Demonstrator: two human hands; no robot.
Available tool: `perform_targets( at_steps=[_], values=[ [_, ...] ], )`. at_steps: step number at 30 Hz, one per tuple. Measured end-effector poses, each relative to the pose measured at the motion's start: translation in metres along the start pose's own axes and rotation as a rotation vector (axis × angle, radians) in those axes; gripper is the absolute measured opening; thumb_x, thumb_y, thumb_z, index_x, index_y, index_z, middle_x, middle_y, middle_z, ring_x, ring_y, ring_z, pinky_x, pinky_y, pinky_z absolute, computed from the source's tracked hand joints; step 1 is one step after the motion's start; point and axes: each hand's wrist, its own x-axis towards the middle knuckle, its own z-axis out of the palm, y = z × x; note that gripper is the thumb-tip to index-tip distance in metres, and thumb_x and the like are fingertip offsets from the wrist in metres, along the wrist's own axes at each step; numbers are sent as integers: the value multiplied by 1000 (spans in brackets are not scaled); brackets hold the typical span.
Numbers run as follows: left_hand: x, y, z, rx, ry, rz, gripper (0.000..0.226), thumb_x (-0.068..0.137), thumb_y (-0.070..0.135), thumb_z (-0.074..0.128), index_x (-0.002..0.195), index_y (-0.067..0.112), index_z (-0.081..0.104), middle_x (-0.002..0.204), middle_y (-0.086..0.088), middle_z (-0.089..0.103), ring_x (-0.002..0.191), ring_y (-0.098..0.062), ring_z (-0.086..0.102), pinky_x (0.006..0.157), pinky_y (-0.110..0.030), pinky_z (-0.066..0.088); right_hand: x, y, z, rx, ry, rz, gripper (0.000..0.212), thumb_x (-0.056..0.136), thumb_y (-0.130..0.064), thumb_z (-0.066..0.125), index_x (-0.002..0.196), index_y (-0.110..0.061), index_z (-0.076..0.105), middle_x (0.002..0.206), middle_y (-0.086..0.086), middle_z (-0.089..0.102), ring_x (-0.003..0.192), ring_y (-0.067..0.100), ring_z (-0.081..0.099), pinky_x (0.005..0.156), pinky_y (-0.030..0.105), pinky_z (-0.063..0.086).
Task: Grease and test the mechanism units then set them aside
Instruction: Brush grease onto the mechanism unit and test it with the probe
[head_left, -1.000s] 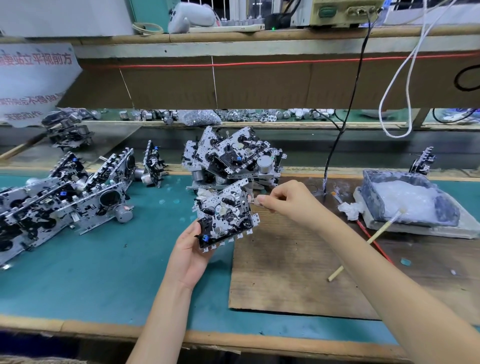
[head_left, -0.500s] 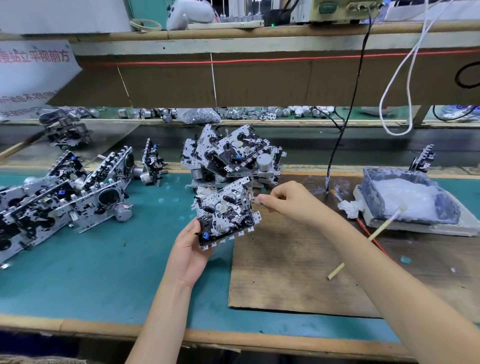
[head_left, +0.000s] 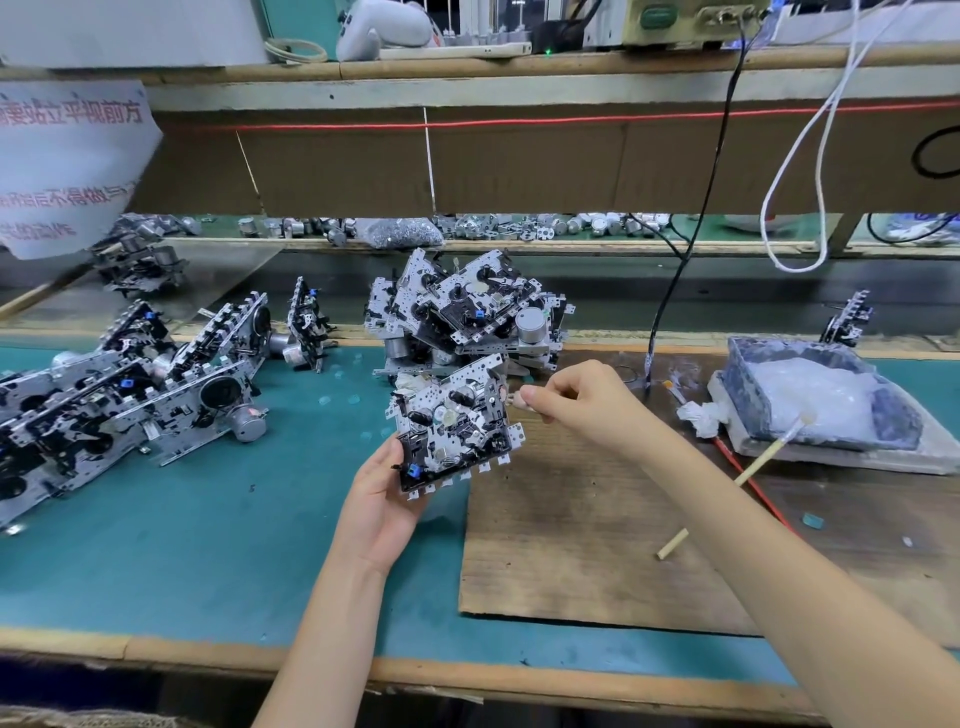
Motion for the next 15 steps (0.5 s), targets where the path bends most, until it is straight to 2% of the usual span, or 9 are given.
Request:
perform_targets(
  at_steps=[3,6,11,15],
  values=[
    [0,0,0,8,-9,9,33,81,18,47,83,19,79,91,1,75,79,-10,70,62,-22,56,1,1,2,2,12,16,50,89,-29,60,65,15,57,44,-2,31,34,5,30,42,9,29],
    [0,-1,0,5,-7,6,38,89,15,42,82,20,79,88,1,75,77,-9,71,60,-21,56,2,3,4,-13,14,43,49,89,-31,60,67,12,59,44,-4,33,35,2,34,42,10,29],
    [1,-1,-1,18,-28,9,31,78,20,48,83,20,79,90,1,75,80,-10,71,64,-23,57,5,2,-2,-37,-57,82,44,88,-37,60,55,-8,58,44,-4,39,36,3,32,45,14,28],
    [1,-1,-1,25,-29,11,31,78,19,49,83,20,79,89,2,75,79,-9,71,62,-23,57,7,-1,-6,-67,-115,113,44,89,-38,58,59,-6,61,49,0,47,46,9,36,50,20,32]
  ],
)
